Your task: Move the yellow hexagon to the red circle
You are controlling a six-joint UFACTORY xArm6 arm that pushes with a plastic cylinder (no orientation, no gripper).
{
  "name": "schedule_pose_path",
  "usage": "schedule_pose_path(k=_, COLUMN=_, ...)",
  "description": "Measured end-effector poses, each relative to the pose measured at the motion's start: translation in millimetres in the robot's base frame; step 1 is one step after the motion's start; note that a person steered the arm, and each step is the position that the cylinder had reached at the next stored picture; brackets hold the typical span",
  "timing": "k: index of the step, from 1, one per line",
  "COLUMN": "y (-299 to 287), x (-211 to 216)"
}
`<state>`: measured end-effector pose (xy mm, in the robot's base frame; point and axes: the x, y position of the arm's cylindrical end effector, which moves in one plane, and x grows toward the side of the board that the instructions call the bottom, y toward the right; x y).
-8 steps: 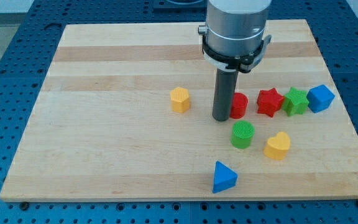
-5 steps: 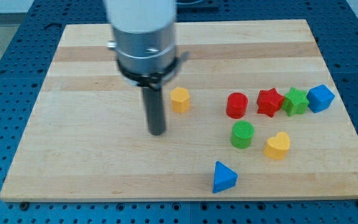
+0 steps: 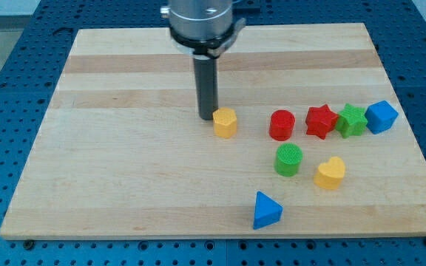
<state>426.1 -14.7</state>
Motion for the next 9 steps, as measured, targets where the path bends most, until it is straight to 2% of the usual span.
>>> schedule_pose_path(k=1, y=8, x=-1)
schedule_pose_path(k=3, y=-62, x=6)
schedule_pose_path(k=5, y=-31, x=16)
schedule_pose_path(k=8, y=-38, x=30)
schedule_pose_path(k=9, y=-25, x=21)
